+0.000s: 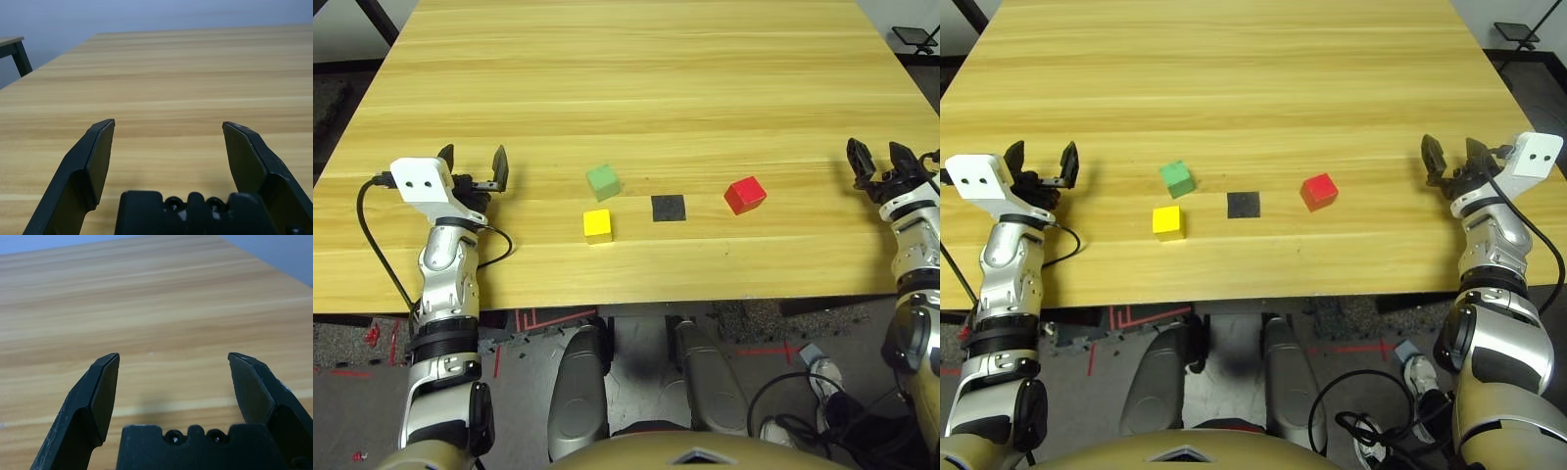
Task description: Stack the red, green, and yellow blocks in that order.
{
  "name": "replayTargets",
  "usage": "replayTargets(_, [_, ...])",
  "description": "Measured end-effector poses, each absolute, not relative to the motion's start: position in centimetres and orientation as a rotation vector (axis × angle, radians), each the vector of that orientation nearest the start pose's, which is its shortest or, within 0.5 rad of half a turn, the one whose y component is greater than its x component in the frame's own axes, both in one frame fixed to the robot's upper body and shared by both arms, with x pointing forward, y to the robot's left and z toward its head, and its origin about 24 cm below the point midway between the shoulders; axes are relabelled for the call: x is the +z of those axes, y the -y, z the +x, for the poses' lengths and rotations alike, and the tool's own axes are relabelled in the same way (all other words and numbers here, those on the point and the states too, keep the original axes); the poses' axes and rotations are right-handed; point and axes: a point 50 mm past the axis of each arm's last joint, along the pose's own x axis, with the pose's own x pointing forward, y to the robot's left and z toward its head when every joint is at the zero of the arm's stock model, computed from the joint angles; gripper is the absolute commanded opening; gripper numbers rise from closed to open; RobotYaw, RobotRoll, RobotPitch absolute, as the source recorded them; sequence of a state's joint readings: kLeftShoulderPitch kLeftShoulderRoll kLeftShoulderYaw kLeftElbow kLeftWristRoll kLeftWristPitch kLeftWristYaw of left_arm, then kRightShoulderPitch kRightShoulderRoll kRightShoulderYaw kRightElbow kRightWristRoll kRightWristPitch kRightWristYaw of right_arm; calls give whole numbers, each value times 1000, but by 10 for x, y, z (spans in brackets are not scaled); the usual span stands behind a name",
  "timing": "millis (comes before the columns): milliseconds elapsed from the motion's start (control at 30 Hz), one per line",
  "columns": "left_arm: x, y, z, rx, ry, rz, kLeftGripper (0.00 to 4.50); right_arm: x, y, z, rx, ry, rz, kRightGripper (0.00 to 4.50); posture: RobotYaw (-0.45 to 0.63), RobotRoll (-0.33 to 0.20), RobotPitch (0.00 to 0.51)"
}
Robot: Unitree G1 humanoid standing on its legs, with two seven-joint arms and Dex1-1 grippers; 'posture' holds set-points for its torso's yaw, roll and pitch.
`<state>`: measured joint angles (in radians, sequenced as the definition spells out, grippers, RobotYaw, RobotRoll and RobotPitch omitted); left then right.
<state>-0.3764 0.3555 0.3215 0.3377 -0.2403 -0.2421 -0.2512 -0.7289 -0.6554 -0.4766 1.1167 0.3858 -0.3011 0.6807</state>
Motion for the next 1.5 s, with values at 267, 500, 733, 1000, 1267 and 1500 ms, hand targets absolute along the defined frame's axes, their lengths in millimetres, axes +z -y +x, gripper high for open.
replayTargets(267, [132,-271,312,8,355,98,4482,148,366,323,7,259,58,4500,-34,-40,241])
replayTargets(500, [159,-278,299,-146,317,162,4482,168,356,327,321,159,-66,4500,65,-42,256])
replayTargets(733, [188,-268,285,-398,271,168,4482,177,335,326,711,10,-208,4500,111,-52,257])
replayTargets(1000, [201,-246,275,-737,151,247,4482,208,312,329,1052,-103,-545,4500,138,-55,251])
replayTargets(1267, [191,-225,268,-909,91,278,4482,211,300,335,1143,-168,-696,4500,170,-62,245])
replayTargets(1500, [170,-209,261,-1072,1,287,4482,199,278,344,1242,-216,-760,4500,195,-61,247])
